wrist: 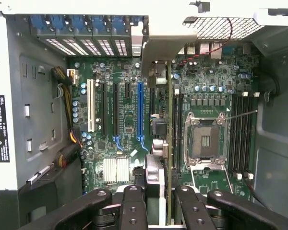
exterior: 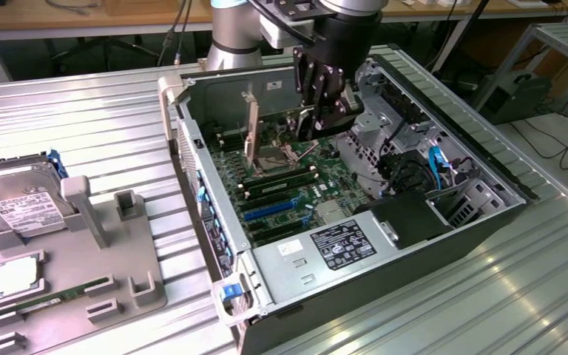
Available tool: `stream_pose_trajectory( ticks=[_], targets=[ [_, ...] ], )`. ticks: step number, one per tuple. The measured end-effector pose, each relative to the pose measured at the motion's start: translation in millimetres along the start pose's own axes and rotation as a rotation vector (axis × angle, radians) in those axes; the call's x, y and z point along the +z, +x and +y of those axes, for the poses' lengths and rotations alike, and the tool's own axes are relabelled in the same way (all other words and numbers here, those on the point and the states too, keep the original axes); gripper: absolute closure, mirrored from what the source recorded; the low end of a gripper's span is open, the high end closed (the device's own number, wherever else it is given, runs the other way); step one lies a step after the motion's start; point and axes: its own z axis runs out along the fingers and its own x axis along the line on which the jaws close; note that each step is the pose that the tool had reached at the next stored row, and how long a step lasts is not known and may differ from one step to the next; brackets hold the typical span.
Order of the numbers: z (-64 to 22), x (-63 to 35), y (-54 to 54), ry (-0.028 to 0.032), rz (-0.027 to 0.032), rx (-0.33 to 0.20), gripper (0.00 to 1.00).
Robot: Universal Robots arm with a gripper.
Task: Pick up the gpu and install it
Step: 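Insert the gpu into the slot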
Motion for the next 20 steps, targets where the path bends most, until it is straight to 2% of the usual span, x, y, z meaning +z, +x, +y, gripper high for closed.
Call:
stream_pose_trajectory(
  ticks=[6,20],
  targets=[
    [5.4,0.3,0.0,-0.0001,0.0002,0.0,0.72],
    [7.2,6.7,0.0,-0.0039,0.0,0.0,0.72]
  ],
)
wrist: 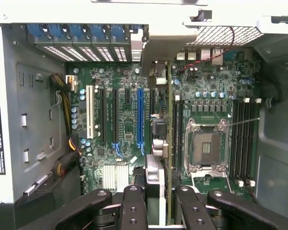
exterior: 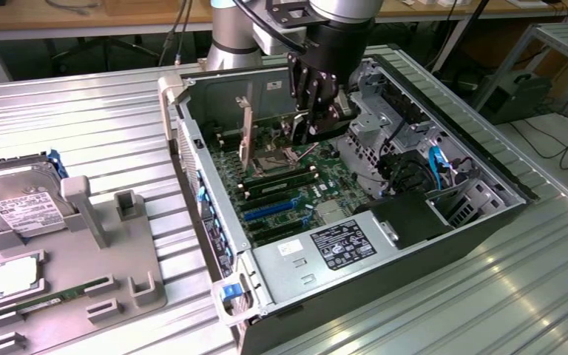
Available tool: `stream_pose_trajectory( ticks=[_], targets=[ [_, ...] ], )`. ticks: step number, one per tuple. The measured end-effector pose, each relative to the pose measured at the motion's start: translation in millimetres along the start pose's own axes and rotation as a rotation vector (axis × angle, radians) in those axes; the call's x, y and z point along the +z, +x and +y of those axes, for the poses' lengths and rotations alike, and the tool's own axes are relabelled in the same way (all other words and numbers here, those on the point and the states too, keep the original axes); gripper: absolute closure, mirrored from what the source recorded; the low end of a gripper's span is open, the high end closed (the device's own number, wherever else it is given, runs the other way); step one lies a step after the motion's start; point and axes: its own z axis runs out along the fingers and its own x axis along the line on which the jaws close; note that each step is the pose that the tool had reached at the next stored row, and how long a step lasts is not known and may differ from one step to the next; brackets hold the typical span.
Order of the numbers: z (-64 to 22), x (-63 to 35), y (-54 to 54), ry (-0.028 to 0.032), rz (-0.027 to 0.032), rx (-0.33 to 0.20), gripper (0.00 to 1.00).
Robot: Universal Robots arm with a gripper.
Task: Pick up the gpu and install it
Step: 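Insert the gpu into the slot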
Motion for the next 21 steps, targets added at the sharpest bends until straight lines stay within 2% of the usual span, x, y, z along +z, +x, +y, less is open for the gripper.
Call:
stream_pose_trajectory(
  ticks=[8,21],
  targets=[
    [0.1,4.8,0.1,-0.0086,0.0,0.0,0.72],
    [0.2,8.2,0.3,-0.0131,-0.0027,0.0,0.72]
  ],
)
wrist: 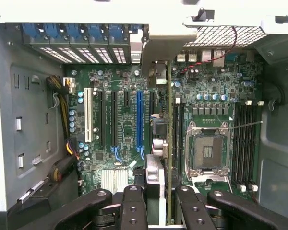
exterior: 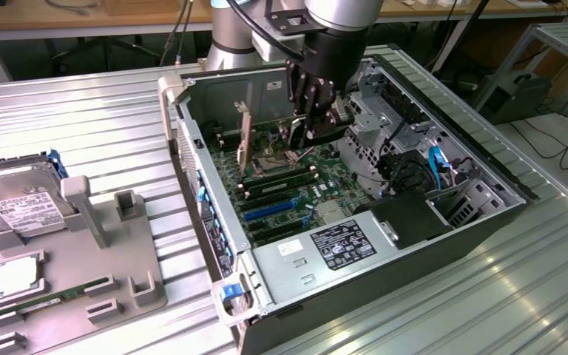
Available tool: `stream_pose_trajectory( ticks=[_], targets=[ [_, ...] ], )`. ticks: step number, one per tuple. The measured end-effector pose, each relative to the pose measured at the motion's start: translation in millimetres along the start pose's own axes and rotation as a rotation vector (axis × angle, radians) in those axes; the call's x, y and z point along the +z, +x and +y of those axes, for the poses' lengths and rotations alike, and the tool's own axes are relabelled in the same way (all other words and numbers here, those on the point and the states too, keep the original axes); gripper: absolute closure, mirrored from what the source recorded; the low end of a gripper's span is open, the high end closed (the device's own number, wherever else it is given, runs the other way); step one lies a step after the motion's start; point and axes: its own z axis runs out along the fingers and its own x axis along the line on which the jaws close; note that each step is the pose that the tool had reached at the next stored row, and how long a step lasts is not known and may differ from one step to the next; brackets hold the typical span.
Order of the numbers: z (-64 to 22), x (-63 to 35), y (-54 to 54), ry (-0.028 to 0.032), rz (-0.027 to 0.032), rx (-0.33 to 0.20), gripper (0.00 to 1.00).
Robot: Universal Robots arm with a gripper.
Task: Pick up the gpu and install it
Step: 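Insert the gpu into the slot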
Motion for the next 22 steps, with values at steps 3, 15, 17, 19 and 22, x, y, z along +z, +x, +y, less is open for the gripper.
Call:
stream_pose_trajectory(
  ticks=[3,15,17,19,22],
  targets=[
    [0.0,1.5,0.1,-0.0023,-0.0002,0.0,0.72],
    [0.2,9.8,0.3,-0.011,-0.0002,0.0,0.72],
    [0.3,12.7,0.4,-0.013,-0.0002,0.0,0.72],
    [0.3,14.4,0.5,-0.0148,-0.0015,0.001,0.72],
    [0.3,16.5,0.6,-0.0177,-0.0049,0.002,0.72]
  ],
)
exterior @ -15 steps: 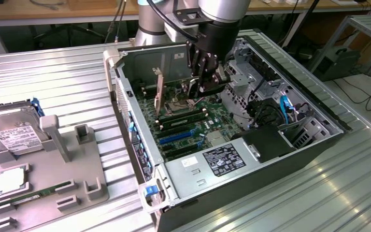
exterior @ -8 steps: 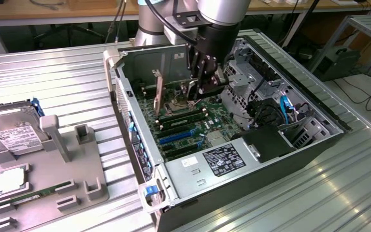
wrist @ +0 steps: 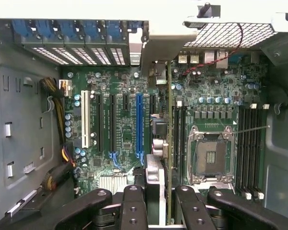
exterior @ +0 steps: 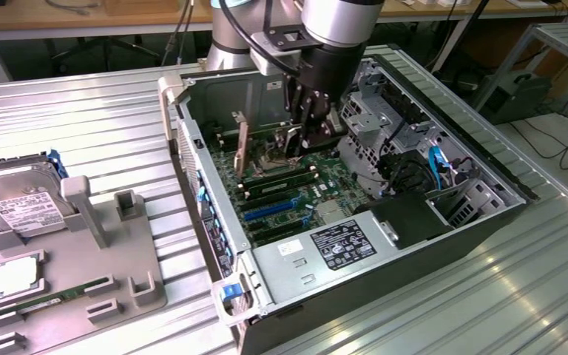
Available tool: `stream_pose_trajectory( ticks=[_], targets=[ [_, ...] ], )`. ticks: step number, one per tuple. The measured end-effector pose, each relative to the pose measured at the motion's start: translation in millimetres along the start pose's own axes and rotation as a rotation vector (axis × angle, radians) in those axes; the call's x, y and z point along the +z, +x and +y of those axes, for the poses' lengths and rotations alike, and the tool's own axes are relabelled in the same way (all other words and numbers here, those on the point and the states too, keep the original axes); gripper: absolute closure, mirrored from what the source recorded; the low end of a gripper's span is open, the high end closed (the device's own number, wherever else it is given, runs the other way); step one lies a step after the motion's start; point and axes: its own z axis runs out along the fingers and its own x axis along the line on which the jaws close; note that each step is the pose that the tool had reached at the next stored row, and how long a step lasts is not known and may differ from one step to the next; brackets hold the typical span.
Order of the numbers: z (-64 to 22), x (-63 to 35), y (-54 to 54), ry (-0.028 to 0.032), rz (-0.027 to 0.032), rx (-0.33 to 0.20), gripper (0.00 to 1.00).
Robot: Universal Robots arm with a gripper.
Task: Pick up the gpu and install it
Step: 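Insert the gpu into the slot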
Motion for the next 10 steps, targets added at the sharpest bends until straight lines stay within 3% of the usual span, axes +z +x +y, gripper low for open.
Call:
stream_pose_trajectory(
  ticks=[2,10],
  targets=[
    [0.2,1.8,0.0,0.0,-0.0049,0.0,0.72],
    [3.4,13.7,0.8,-0.0018,-0.007,-0.004,0.72]
  ],
)
